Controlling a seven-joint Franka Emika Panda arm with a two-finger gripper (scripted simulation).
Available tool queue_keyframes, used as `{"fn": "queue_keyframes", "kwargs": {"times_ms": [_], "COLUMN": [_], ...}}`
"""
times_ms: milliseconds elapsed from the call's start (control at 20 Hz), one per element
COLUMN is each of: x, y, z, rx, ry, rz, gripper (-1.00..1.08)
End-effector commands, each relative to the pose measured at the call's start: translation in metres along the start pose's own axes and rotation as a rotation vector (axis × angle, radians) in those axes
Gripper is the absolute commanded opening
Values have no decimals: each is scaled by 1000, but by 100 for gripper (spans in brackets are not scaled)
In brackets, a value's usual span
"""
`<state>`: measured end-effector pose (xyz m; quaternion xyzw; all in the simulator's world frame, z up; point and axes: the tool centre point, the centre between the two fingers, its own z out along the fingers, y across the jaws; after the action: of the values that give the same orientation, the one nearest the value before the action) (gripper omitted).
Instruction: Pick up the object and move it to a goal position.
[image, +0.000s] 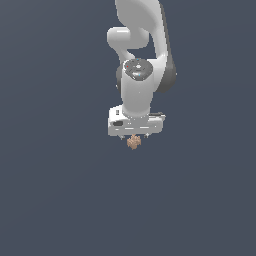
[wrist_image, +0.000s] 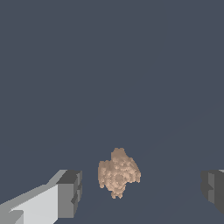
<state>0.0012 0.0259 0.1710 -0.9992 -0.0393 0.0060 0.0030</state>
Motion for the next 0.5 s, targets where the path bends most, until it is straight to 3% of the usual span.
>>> {"fn": "queue_keyframes", "kwargs": {"times_ms": [0,450], "x": [-2,-15], "y": [0,-1], "z": [3,25], "rx": [-1,-6], "ry": [0,2], "rz": [-25,-196], "gripper": [100,100]}}
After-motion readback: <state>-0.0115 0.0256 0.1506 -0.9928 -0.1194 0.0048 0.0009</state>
